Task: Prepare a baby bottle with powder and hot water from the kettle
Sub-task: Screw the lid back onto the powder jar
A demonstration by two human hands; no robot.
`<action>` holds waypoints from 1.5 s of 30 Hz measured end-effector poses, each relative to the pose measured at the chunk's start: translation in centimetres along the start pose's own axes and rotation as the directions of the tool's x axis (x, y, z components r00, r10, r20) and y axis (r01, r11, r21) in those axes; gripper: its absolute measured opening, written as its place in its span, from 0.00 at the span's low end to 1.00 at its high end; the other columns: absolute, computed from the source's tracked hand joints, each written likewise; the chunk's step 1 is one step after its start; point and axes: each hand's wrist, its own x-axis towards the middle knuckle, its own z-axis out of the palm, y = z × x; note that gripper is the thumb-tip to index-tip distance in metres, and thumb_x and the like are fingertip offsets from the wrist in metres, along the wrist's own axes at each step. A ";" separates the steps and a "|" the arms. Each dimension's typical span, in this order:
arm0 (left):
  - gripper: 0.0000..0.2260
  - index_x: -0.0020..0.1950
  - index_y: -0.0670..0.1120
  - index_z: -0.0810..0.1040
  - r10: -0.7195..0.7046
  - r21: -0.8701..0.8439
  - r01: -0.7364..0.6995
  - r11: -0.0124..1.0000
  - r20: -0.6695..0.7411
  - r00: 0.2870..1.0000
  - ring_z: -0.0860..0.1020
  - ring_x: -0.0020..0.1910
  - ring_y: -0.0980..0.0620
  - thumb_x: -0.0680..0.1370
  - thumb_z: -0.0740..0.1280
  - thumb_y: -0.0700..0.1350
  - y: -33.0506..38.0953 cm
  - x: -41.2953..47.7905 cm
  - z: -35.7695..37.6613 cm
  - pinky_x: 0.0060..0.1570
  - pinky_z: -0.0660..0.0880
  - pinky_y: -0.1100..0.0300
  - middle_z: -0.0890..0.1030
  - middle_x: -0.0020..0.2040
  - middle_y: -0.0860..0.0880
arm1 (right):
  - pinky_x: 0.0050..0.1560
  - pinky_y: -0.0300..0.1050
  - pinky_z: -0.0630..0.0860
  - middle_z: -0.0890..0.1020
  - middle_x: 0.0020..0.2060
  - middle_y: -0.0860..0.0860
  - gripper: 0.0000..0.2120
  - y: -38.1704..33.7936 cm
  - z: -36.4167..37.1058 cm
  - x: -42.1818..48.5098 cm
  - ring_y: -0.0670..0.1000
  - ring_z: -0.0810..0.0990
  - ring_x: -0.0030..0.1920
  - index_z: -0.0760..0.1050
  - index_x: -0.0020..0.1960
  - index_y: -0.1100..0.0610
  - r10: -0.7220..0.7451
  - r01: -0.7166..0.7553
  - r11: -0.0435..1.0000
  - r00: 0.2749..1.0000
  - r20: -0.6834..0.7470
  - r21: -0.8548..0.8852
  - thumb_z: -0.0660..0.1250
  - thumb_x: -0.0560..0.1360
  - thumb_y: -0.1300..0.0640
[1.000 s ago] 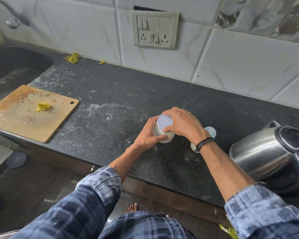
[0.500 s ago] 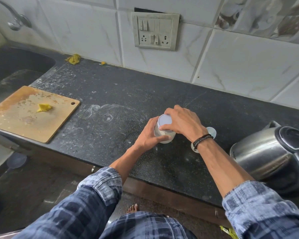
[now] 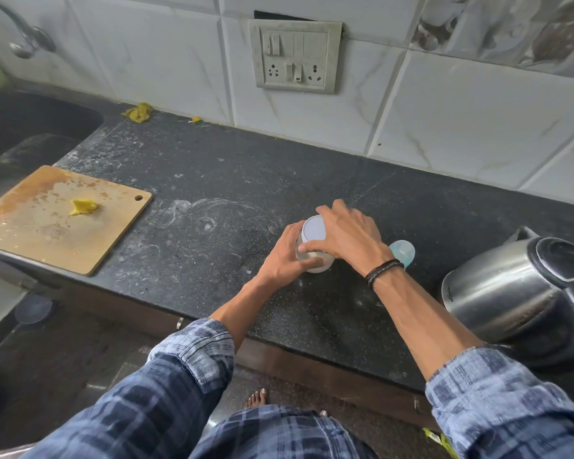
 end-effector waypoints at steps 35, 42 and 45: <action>0.40 0.75 0.53 0.66 0.012 0.034 -0.011 0.999 -0.029 1.000 0.69 0.65 0.58 0.66 0.74 0.63 0.6 -0.3 0.2 0.64 0.66 0.62 0.70 0.67 0.55 | 0.51 0.51 0.78 0.81 0.60 0.63 0.35 -0.3 2.6 0.7 0.62 0.83 0.58 0.71 0.68 0.63 0.124 -0.114 0.988 0.987 -0.100 0.103 0.74 0.73 0.39; 0.41 0.75 0.49 0.67 0.024 0.056 -0.022 0.998 -0.034 0.999 0.70 0.67 0.54 0.66 0.75 0.62 0.8 -0.3 0.0 0.68 0.69 0.56 0.71 0.68 0.51 | 0.54 0.52 0.79 0.81 0.62 0.62 0.38 -0.2 2.8 1.2 0.61 0.82 0.60 0.70 0.69 0.61 0.127 -0.121 0.990 0.989 -0.081 0.078 0.71 0.73 0.33; 0.45 0.74 0.48 0.69 0.017 0.076 -0.014 0.997 -0.039 0.999 0.70 0.66 0.52 0.61 0.75 0.64 1.2 0.0 -0.3 0.68 0.69 0.56 0.70 0.67 0.50 | 0.58 0.54 0.75 0.76 0.66 0.57 0.42 1.4 1.8 1.4 0.60 0.76 0.65 0.65 0.77 0.50 -0.034 0.026 0.995 0.996 0.079 0.098 0.75 0.70 0.37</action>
